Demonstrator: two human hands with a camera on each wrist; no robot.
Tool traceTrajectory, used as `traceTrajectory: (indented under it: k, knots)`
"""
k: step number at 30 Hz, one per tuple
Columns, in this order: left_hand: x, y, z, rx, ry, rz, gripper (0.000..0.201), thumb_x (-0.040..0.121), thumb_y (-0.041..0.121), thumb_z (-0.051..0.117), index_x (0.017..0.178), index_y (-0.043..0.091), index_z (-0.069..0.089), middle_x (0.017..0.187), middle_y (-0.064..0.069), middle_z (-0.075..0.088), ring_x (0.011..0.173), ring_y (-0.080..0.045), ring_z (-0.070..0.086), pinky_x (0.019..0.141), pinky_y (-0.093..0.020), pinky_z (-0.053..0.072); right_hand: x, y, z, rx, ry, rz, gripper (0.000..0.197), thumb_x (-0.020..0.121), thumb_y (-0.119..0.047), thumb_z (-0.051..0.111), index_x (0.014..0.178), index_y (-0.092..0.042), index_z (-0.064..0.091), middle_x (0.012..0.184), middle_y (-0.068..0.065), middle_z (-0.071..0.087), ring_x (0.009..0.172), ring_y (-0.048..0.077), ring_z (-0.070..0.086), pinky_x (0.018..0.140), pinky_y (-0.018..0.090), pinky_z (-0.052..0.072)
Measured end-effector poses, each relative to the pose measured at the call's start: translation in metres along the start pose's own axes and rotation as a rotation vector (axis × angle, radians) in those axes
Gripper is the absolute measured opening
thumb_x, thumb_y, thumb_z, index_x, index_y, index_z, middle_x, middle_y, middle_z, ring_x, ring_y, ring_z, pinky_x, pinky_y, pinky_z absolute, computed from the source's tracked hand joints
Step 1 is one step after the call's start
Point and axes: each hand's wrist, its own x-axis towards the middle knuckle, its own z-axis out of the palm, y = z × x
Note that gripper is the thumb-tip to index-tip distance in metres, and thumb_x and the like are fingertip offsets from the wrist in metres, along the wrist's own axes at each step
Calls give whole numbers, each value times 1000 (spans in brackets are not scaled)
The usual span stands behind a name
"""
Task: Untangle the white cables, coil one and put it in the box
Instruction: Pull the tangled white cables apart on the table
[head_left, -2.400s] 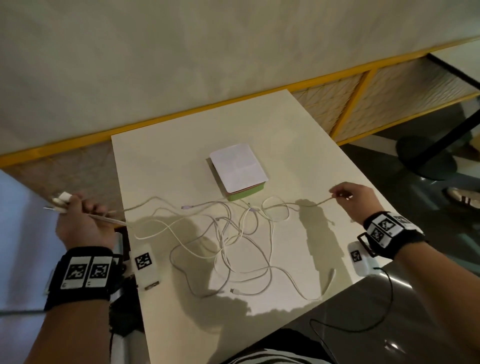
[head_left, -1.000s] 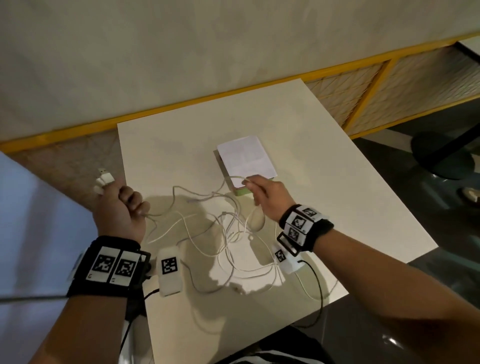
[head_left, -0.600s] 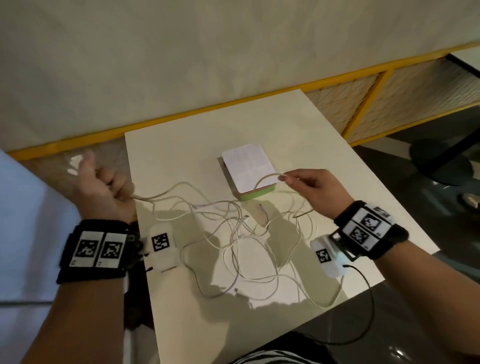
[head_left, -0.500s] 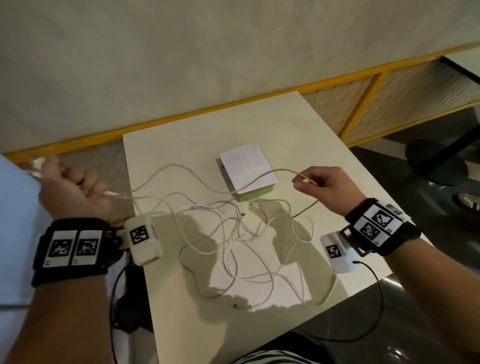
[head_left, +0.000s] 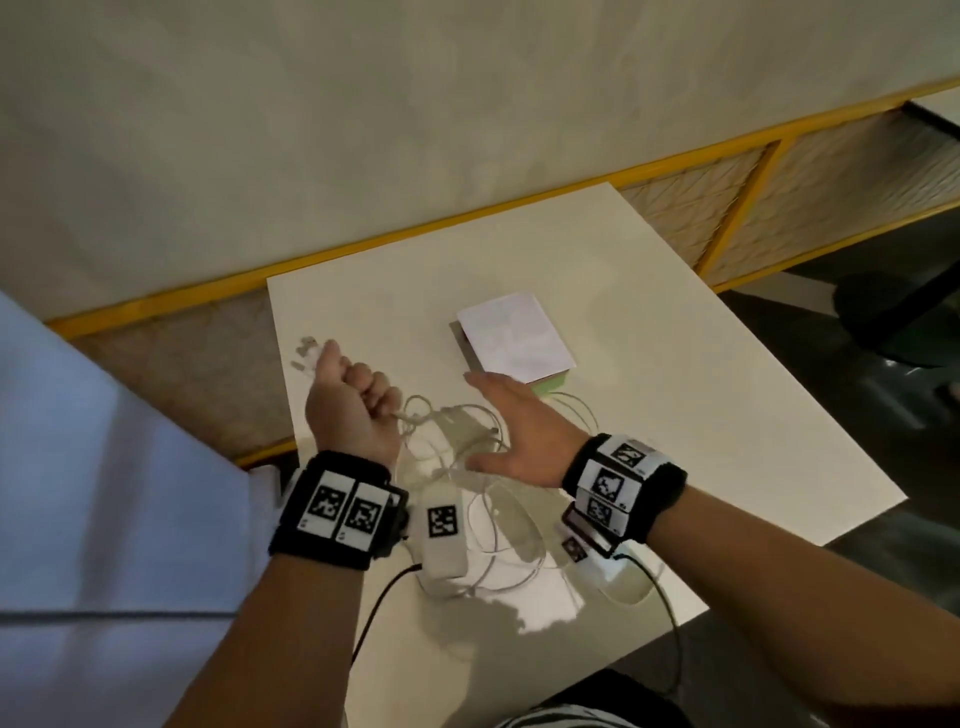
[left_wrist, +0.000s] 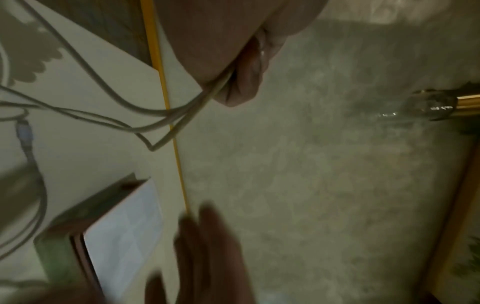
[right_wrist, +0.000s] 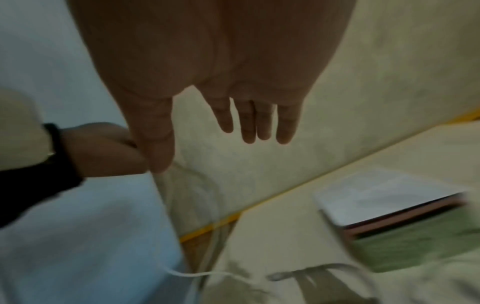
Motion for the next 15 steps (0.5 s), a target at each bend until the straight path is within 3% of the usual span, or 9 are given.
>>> traceTrajectory:
  k: [2, 3, 5, 7, 8, 11, 13, 15]
  knots:
    - [-7, -6, 9, -24, -62, -15, 42, 98, 30, 40, 58, 24, 28, 44, 8, 19, 38, -9, 17, 35, -20, 18, 19, -27, 15, 57, 13, -70, 82, 76, -30, 73, 143, -16, 27, 147, 9, 35, 133, 22, 33, 109, 26, 26]
    - [-11, -6, 14, -39, -79, -24, 42, 98, 30, 41, 58, 23, 28, 44, 8, 19, 37, -9, 17, 34, -20, 18, 27, -37, 21, 108, 59, -115, 65, 77, -25, 72, 134, -12, 41, 133, 12, 49, 122, 24, 45, 103, 29, 35]
    - [-13, 5, 16, -56, -102, -6, 42, 98, 30, 40, 59, 22, 28, 43, 8, 20, 35, -7, 17, 32, -19, 18, 36, -45, 26, 206, 158, -98, 9, 84, -20, 64, 91, -16, 61, 89, 9, 63, 84, 19, 58, 75, 28, 45]
    - [-10, 26, 12, -85, -93, 42, 42, 98, 31, 38, 59, 22, 27, 42, 8, 20, 34, -7, 16, 31, -19, 17, 40, -37, 27, 267, 142, -23, 30, 89, -30, 57, 62, -24, 47, 62, -2, 57, 55, 6, 52, 53, 19, 39]
    - [-7, 41, 7, -112, -70, 72, 42, 98, 31, 37, 58, 22, 27, 42, 8, 20, 34, -7, 15, 32, -19, 16, 38, -30, 25, 298, 111, 32, 36, 90, -34, 55, 59, -23, 43, 60, -2, 56, 51, 5, 53, 49, 16, 38]
    - [7, 81, -14, -181, -4, 189, 39, 96, 31, 38, 59, 22, 29, 44, 7, 22, 37, -7, 16, 34, -18, 15, 28, 2, 17, 302, 93, 113, 38, 92, -36, 52, 60, -17, 48, 61, 2, 60, 50, 6, 56, 55, 22, 42]
    - [17, 97, -31, -218, 79, 249, 37, 95, 26, 39, 59, 22, 30, 47, 7, 21, 39, -9, 16, 34, -19, 17, 22, 17, 12, 349, 74, 158, 39, 93, -37, 50, 71, -5, 55, 54, 1, 56, 49, 10, 53, 61, 30, 44]
    - [30, 95, -50, -224, 165, 257, 36, 94, 24, 40, 59, 22, 30, 48, 7, 22, 40, -9, 18, 36, -20, 19, 16, 23, 9, 330, 66, 174, 42, 94, -39, 47, 87, 1, 59, 57, 4, 54, 50, 12, 49, 62, 29, 40]
